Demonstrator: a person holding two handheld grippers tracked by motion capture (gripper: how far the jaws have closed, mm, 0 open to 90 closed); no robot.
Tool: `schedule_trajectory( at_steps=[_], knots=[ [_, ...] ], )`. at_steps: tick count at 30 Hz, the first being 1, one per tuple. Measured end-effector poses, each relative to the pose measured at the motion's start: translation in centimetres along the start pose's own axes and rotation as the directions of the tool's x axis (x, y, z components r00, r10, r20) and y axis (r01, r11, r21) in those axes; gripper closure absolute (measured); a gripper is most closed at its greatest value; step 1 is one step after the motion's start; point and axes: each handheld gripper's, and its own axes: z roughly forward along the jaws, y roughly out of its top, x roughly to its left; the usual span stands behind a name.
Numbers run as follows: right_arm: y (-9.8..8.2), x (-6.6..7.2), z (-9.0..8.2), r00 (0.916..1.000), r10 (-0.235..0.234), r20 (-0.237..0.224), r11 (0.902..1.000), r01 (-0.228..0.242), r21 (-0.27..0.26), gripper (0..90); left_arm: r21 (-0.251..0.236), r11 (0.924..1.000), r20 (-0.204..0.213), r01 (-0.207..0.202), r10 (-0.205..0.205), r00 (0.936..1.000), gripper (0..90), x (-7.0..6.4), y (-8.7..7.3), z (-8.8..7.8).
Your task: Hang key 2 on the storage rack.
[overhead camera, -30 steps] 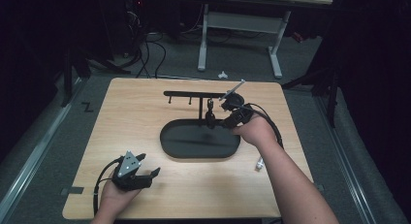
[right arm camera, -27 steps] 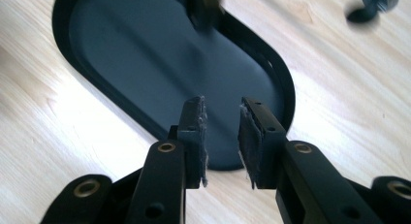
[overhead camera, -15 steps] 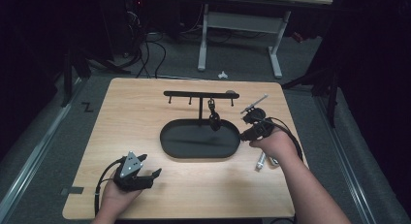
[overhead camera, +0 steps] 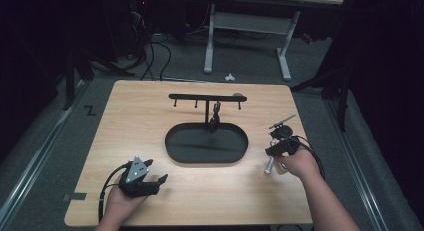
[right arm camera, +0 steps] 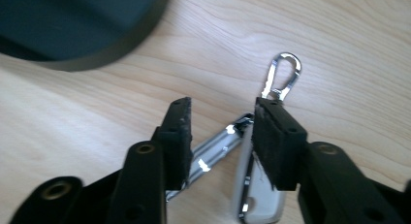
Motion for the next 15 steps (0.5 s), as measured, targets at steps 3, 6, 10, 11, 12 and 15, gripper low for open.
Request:
schedule_trajectory(
  at_steps=[3,6,10,11,12,15],
  knots=[
    [0.0,-1.0,0.7,0.9988,0.039,0.030,0.9992,-0.039,-0.004,62.7,0.004,1.0000,0.002,-0.002,0.002,1.0000,25.5,0.0,0.0,0.1],
    [0.4,-1.9,1.5,0.9977,0.065,0.021,0.9978,-0.065,-0.014,63.0,0.004,1.0000,0.002,-0.001,0.001,1.0000,25.5,0.0,-0.1,0.1],
    [1.1,-2.5,3.2,0.9983,0.058,0.013,0.9981,-0.058,0.022,58.7,0.005,1.0000,0.001,-0.002,0.002,1.0000,25.5,0.1,-0.1,0.0],
    [1.2,-2.5,3.5,0.9983,0.055,0.021,0.9980,-0.055,0.030,58.6,0.006,1.0000,0.001,-0.003,0.003,1.0000,25.5,0.1,-0.1,0.0],
    [1.3,-2.6,3.9,0.9981,0.057,0.026,0.9974,-0.058,0.043,58.6,0.004,1.0000,-0.001,-0.002,0.002,1.0000,25.5,0.1,-0.1,0.0],
    [1.6,-2.8,4.4,0.9977,0.056,0.038,0.9974,-0.058,0.043,59.0,0.006,1.0000,-0.001,0.000,0.000,1.0000,25.5,0.2,-0.2,0.0]
  ],
)
